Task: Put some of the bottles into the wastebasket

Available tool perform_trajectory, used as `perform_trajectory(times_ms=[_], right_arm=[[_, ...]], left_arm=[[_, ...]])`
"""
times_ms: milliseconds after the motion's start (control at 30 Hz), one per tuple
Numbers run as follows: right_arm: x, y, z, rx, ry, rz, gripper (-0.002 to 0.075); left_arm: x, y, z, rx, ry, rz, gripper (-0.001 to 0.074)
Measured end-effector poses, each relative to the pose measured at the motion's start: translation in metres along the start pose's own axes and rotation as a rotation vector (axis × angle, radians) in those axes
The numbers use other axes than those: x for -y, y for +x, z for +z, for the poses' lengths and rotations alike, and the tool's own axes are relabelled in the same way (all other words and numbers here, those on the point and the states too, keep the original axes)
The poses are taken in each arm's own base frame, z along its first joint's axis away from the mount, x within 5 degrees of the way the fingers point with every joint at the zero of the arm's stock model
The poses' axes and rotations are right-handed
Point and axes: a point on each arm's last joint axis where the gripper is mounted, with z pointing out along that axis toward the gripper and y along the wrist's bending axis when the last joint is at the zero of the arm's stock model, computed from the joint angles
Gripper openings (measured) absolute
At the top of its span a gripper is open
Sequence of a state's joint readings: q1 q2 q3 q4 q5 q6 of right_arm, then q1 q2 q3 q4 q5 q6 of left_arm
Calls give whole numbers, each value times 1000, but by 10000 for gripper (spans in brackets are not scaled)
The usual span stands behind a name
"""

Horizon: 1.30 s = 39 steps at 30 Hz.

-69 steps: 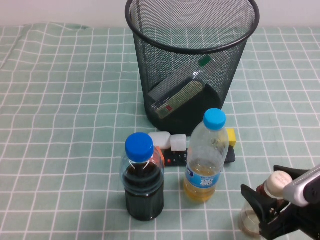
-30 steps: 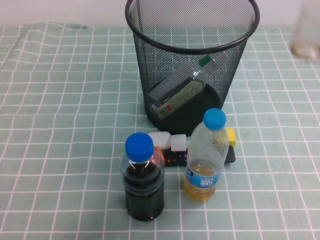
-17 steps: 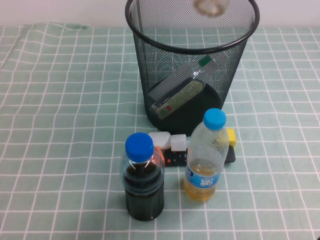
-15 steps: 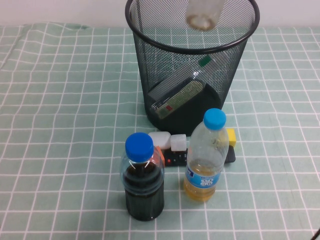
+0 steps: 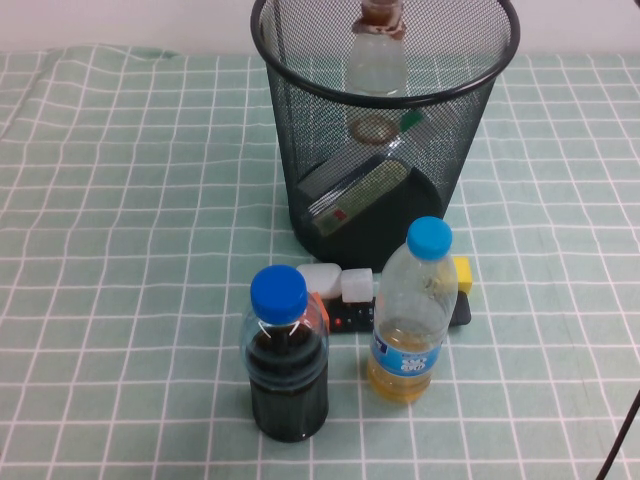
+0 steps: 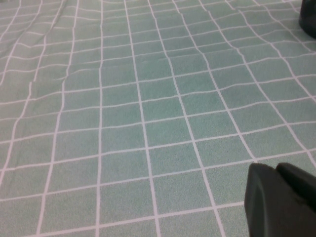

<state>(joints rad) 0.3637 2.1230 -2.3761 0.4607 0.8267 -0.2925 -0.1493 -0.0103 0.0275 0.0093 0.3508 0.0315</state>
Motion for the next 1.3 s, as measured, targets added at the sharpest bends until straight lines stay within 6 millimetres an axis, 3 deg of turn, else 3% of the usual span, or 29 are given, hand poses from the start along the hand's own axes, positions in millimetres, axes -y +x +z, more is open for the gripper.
perform_trajectory(times_ms=[100,233,333,533,633,1000,1300], right_arm=[[0,-1,-1,3,4,-4,469],[-4,-9,-17,8,22,-31,435],[-13,-18,-40,-3,13,-49,351],[-31,-29,-83,-54,-16,-73,69],[-32,-32,-96,-63,20,-69,20],[-21,-27,-134,-203,263,-15,-3],[-3,-39,-182,-135,302,-3,-6]], left_arm=[[0,0,0,0,0,0,-4],[0,0,0,0,0,0,-4],[0,0,0,0,0,0,-4],[0,0,0,0,0,0,-4],[0,0,0,0,0,0,-4],[0,0,0,0,0,0,-4],[0,0,0,2,0,0,-4]])
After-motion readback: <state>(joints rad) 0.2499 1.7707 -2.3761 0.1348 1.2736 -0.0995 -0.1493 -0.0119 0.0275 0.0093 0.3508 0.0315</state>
